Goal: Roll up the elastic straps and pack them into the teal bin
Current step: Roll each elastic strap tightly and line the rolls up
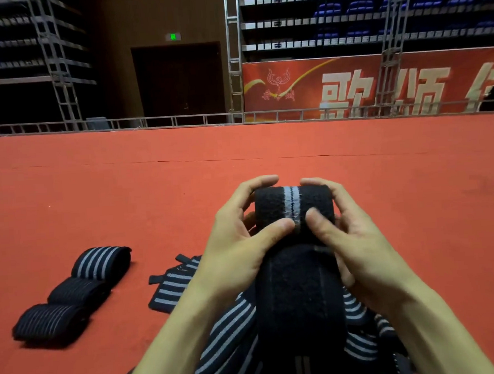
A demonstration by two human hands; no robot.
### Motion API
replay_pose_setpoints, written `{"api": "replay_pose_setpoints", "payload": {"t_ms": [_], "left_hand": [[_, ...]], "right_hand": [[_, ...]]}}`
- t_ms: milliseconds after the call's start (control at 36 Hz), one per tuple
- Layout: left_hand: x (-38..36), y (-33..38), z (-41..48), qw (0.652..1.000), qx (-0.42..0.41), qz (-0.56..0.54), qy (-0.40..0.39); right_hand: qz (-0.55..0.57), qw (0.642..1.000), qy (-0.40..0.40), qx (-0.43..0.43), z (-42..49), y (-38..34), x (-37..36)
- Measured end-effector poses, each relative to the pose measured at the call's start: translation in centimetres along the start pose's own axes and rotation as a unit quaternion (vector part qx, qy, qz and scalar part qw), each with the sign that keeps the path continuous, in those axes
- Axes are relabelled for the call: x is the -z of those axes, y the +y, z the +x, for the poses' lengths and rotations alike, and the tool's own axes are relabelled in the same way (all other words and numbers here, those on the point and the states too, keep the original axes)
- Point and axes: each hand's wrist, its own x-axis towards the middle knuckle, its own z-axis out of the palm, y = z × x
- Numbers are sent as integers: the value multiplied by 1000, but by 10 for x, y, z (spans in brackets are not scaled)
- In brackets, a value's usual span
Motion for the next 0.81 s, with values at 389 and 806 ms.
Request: {"api": "replay_pose_setpoints", "payload": {"t_ms": [389,806], "left_hand": [[3,-4,-1,999,-13,-46,-18],[4,-12,0,998,-31,-52,-30]], "right_hand": [[-56,997,8,50,-2,-3,-8],[47,999,3,4,0,-1,-6]]}}
